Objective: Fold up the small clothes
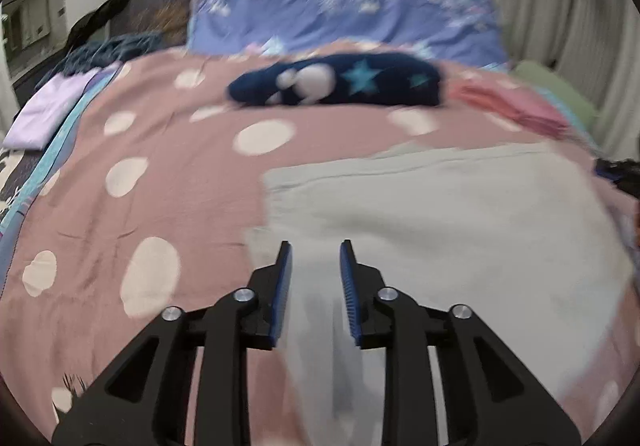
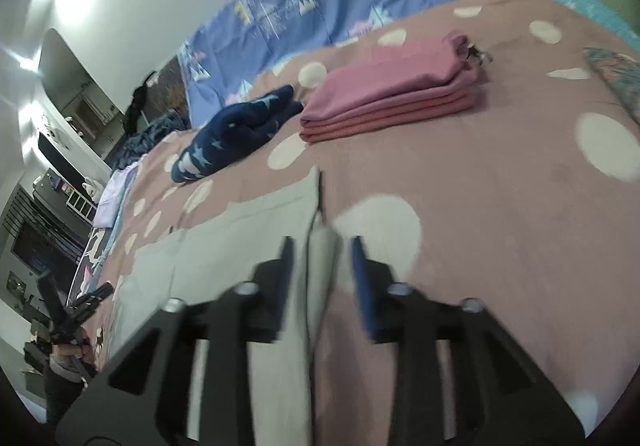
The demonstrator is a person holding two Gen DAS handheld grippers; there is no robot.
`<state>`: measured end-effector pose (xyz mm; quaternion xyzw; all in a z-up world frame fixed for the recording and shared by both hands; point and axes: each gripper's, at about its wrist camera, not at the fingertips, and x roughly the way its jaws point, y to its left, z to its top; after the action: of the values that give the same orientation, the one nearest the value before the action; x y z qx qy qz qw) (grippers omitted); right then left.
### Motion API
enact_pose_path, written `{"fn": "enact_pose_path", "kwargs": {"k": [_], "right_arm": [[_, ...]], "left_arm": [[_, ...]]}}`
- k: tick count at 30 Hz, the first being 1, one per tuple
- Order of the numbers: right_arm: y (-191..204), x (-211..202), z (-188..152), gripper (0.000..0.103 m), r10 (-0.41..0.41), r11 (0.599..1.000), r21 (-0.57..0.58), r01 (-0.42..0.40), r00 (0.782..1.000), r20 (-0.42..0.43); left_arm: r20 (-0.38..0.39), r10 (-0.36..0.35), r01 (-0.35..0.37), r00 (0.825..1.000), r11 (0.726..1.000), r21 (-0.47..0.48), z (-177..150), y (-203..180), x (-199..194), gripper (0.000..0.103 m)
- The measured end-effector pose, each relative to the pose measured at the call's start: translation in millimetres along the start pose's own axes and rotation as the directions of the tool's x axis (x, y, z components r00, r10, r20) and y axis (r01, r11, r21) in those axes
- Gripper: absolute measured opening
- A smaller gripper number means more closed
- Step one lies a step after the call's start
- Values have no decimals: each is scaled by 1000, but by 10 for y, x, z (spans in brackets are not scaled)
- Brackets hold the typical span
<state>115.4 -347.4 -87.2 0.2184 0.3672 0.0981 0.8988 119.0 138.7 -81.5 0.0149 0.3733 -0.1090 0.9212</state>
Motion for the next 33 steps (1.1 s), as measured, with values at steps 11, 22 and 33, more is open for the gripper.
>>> {"fn": "enact_pose_path", "kwargs": {"k": [11, 22, 33], "right_arm": [[-483, -190, -312, 51, 101, 978, 186, -91, 994, -40], [-199, 545, 234, 47, 186, 980, 107, -165, 956, -226], [-376, 541, 83, 36, 260, 965, 88, -249, 951, -165]], "left_arm": [[-32, -263, 262, 964, 929, 260, -538, -1677, -492, 61], [-150, -318, 345, 936, 751, 563, -872, -3756, -170, 76], [-59, -89, 106, 994, 763, 637, -880, -4081, 66, 53]]}}
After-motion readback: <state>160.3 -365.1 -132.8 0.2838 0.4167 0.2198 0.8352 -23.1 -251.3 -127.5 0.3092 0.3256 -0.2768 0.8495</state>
